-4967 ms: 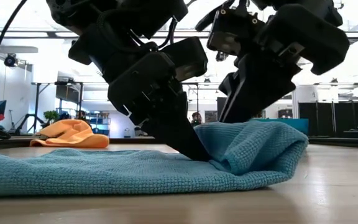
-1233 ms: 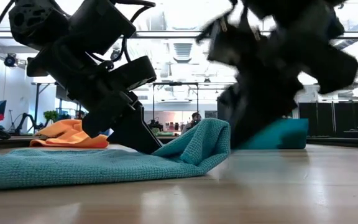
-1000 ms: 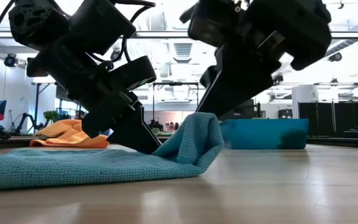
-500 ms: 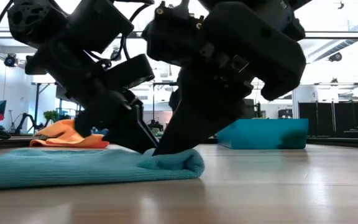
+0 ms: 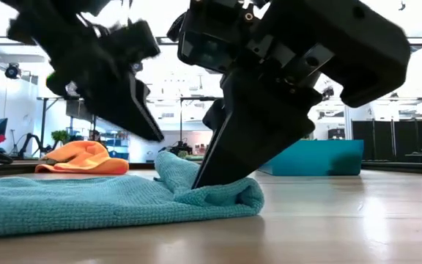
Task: Roll microfiber towels into tight, uniform cylinder then place into a basket
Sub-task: Roll the blue towel
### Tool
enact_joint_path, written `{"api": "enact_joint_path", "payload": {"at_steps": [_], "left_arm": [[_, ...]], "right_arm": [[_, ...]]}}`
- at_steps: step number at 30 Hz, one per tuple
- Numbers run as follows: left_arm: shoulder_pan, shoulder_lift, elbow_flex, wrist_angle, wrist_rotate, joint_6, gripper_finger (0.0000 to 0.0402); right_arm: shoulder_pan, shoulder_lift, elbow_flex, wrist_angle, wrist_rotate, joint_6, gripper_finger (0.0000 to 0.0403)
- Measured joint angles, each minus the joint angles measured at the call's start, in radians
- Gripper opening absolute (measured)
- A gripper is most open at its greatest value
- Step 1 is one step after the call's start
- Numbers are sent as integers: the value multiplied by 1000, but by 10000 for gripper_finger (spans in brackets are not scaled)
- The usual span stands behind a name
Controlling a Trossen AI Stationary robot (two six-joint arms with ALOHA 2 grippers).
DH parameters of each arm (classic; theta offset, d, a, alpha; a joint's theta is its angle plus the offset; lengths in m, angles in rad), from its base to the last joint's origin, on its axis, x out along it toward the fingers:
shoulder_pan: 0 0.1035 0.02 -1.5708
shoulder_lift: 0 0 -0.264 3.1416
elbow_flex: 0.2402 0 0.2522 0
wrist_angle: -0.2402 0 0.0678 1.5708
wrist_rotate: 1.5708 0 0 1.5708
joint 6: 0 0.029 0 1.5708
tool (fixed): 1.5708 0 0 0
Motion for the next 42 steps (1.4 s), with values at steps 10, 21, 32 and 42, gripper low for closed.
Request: {"api": "enact_joint_path", "payload": {"at_steps": [10,21,32,42], "left_arm": [[-48,179,23,244,-55,-55,125],[-113,307,82,253,38,-80,125],[-138,268,80,231,29,-80,125],[-139,238,79,235,8,-72,125]], "right_arm": [[3,2,47,-39,-23,-37,95],[-9,-125,61,-273,39,-119,95],[-49,-52,-6,-108,20,-148,95],[-49,-3,4,-41,21,-130,96]]}}
